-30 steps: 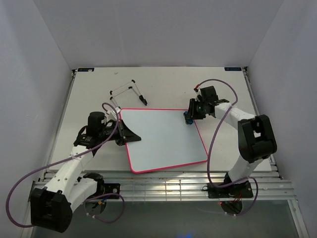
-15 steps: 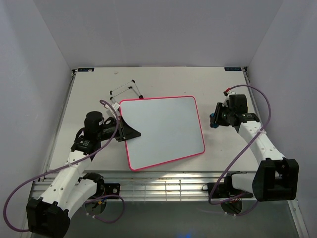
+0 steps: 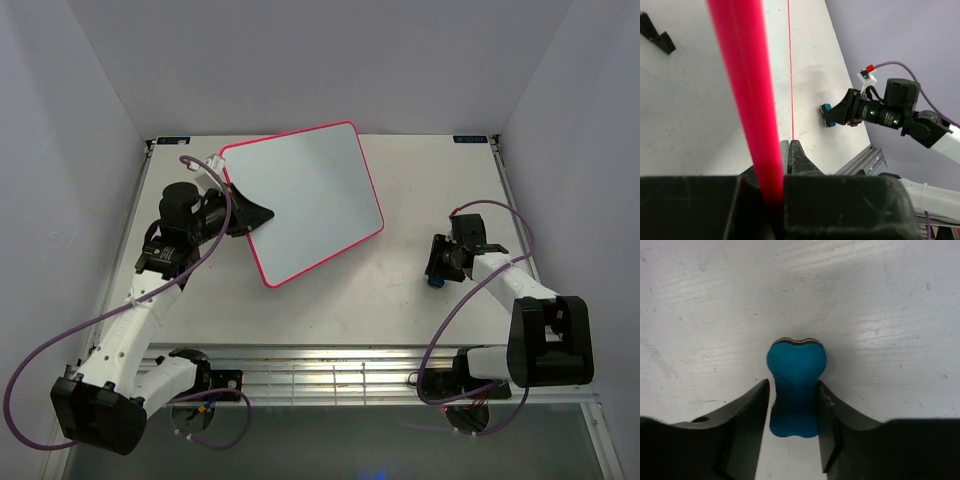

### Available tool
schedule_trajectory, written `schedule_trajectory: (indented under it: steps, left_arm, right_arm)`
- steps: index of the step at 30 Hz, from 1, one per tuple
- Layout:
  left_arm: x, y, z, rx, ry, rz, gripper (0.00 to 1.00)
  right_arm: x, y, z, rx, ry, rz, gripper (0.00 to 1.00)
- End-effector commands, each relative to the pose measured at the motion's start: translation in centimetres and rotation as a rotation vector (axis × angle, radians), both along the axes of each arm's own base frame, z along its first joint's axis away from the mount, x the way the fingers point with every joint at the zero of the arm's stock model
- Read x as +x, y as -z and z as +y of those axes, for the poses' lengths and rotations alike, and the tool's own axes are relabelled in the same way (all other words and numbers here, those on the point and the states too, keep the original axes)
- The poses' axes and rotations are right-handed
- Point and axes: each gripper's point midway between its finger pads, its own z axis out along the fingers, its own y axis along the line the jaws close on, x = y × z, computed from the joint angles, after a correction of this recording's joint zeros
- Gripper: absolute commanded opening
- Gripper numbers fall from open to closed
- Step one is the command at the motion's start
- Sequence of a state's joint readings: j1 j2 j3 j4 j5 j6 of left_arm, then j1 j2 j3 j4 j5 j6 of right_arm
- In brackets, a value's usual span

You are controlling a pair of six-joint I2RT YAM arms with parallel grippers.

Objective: Erase the whiteboard

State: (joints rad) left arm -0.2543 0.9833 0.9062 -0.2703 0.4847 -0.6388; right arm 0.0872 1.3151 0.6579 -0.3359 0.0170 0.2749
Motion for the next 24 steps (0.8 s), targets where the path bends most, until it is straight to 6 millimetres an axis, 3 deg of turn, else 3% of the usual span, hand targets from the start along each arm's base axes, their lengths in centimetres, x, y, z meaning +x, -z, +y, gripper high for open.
schedule_trajectory:
  steps: [1, 2, 4, 12, 13, 14, 16, 18, 19, 20, 21, 23, 24]
  left_arm:
    - [0.6, -11.4, -1.1, -0.116, 0.056, -0.334, 0.0]
    - [0.9, -11.9, -1.2, -0.116, 0.055, -0.342, 0.0]
    - [2.0, -13.1, -1.4, -0.103, 0.062, -0.383, 0.0]
    - [7.7, -16.0, 0.2, -0.003, -0.003, -0.535, 0.0]
    - [8.6, -14.6, 1.0, 0.011, -0.007, -0.527, 0.0]
    - [8.6, -15.7, 1.3, -0.009, 0.01, -0.596, 0.0]
    - [9.9, -15.2, 3.7, -0.019, -0.027, -0.608, 0.0]
    - [10.5, -15.1, 4.4, -0.011, 0.026, -0.669, 0.0]
    - [11.3, -14.9, 6.4, 0.008, -0.007, -0.683, 0.0]
    - [11.4, -15.5, 6.7, 0.017, 0.011, -0.734, 0.0]
    - [11.6, -14.7, 6.5, 0.038, 0.07, -0.748, 0.0]
    - [12.0, -14.8, 7.1, 0.083, 0.101, -0.801, 0.0]
    - [12.5, -14.0, 7.4, 0.089, 0.119, -0.802, 0.0]
  right_arm:
    - [1.9, -0.9, -0.1, -0.001, 0.009, -0.066, 0.51]
    - [1.8, -0.8, -0.1, -0.001, 0.007, -0.061, 0.65]
    - [1.8, -0.9, -0.2, -0.008, 0.011, -0.061, 0.71]
    - [1.8, -1.6, 0.1, 0.008, 0.011, -0.084, 0.74]
    - [1.8, -1.8, 0.2, 0.018, 0.011, -0.092, 0.75]
    - [1.6, -1.9, 0.3, 0.023, 0.012, -0.099, 0.76]
    - [1.2, -3.1, 0.8, 0.054, -0.007, -0.135, 0.77]
    - [0.8, -5.0, 0.8, 0.051, -0.016, -0.177, 0.79]
    - [0.0, -5.4, 0.9, 0.052, -0.022, -0.168, 0.79]
    - [-0.2, -6.4, 1.1, 0.062, -0.036, -0.201, 0.8]
    - [-0.4, -8.5, 1.7, 0.093, -0.062, -0.273, 0.8]
    - [-1.0, -10.1, 2.1, 0.11, -0.092, -0.313, 0.89]
    - [-1.2, -11.9, 2.5, 0.125, -0.111, -0.363, 0.91]
